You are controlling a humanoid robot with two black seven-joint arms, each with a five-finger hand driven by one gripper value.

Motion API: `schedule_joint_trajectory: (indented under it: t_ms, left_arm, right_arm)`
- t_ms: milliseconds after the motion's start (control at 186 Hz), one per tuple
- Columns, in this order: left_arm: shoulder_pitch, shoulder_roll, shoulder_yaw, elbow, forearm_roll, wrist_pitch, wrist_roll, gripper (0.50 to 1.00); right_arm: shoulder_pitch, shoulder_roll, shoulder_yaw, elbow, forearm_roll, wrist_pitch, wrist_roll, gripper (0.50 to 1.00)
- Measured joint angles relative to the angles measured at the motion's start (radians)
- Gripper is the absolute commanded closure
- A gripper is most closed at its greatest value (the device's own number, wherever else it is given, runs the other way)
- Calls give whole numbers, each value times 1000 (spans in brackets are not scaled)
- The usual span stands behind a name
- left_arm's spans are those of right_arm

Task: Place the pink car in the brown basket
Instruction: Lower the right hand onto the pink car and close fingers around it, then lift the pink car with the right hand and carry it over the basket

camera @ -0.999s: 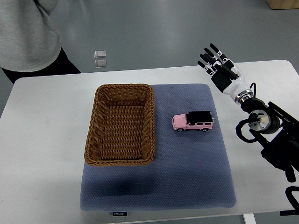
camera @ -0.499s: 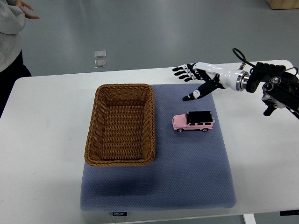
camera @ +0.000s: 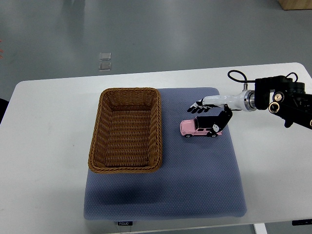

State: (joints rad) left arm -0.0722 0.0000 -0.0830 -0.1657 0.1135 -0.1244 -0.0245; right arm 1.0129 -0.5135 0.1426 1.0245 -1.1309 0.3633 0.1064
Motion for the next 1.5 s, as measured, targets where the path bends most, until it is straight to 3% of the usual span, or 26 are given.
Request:
schedule_joint_trajectory:
  t_ms: [140,220,306,387,489,1213,1498]
  left_arm:
    - [0,0,0,0,0,0,0,500]
    - [0,0,-1,0,0,0,0,500]
    - [0,0,-1,0,0,0,0,500]
    - [0,0,-1,0,0,0,0,500]
    - [0,0,-1,1,0,0,0,500]
    - [0,0,-1,2,0,3,0,500]
    - [0,0,0,0,0,3,0,500]
  right_arm:
    - [-22,-1,4,0,-1,-21,-5,605]
    - [-35,1,5,0,-1,-38,-5,660]
    - [-47,5,5,-1,-2,-57,-5,750]
    - [-57,8,5,-2,-7,-74,-5,901]
    - [-64,8,4,-3,-24,-89,-2,997]
    - [38,-92,12,35,-18,-103,6,1000]
    - [152,-52,9,54,35,-82,7,1000]
